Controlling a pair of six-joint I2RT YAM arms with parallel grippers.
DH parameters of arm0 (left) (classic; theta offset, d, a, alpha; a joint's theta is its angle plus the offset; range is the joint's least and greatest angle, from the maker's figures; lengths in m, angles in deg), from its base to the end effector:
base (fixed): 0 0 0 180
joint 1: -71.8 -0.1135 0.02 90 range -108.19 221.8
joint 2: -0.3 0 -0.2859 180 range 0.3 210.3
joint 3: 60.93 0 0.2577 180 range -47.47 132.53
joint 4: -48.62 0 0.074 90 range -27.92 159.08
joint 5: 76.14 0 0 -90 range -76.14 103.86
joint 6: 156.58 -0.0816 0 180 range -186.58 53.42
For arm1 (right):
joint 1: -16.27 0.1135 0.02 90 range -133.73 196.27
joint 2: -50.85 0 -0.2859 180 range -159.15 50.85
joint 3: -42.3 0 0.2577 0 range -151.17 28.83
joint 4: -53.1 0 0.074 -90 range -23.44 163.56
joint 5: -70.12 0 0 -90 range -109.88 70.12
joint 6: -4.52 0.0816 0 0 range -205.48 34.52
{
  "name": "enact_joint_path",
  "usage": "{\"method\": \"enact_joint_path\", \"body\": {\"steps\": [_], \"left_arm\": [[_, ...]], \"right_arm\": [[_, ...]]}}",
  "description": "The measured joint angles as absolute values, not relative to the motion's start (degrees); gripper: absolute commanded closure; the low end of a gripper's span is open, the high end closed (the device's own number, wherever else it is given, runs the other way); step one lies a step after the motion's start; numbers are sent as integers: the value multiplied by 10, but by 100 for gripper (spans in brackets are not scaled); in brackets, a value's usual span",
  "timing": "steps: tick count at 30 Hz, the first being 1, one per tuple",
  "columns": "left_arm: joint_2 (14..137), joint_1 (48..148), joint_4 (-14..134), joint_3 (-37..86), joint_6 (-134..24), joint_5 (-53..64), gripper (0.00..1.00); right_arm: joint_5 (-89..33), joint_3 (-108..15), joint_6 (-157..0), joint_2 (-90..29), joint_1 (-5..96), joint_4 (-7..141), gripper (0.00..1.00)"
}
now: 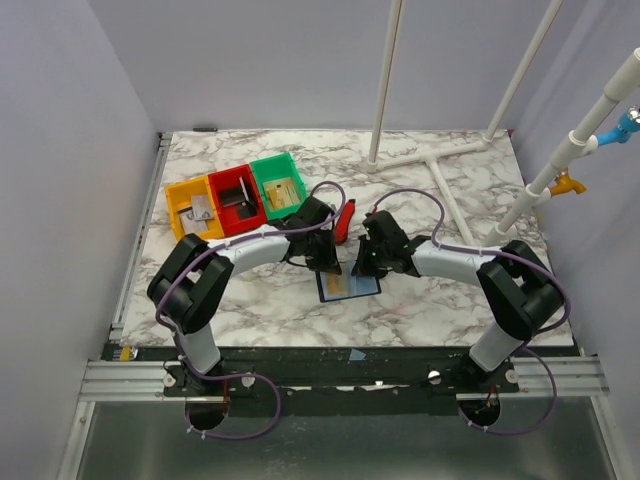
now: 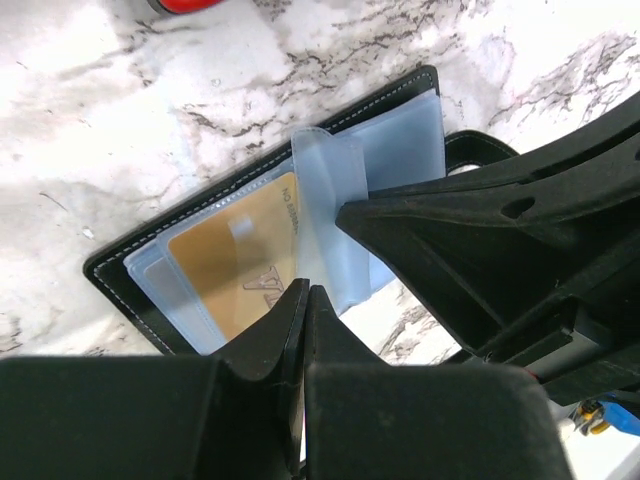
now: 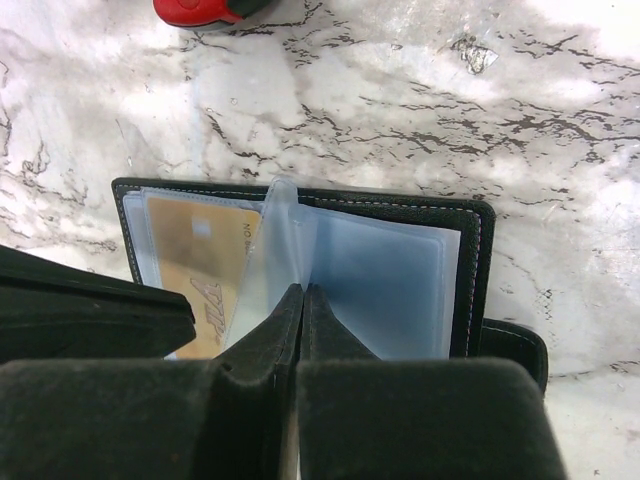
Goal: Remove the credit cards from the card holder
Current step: Remove the credit card from the card holder.
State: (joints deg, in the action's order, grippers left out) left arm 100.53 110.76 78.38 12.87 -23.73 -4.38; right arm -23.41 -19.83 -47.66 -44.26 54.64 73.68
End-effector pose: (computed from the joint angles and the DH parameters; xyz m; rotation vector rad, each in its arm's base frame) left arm 0.2840 -0.2625 0.1543 0.0410 2.7672 -0.8855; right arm 0.2744 0.2237 0.1329 -0.0391 2.6147 0.5945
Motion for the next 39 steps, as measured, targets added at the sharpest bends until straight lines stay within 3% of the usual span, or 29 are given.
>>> {"method": "enact_joint_path", "body": {"steps": [39], "left_arm": [[1056,1118,803,170,-264,-38,100]], "right_arm": [[-267,-180,-464,-447,538,695,99]]}}
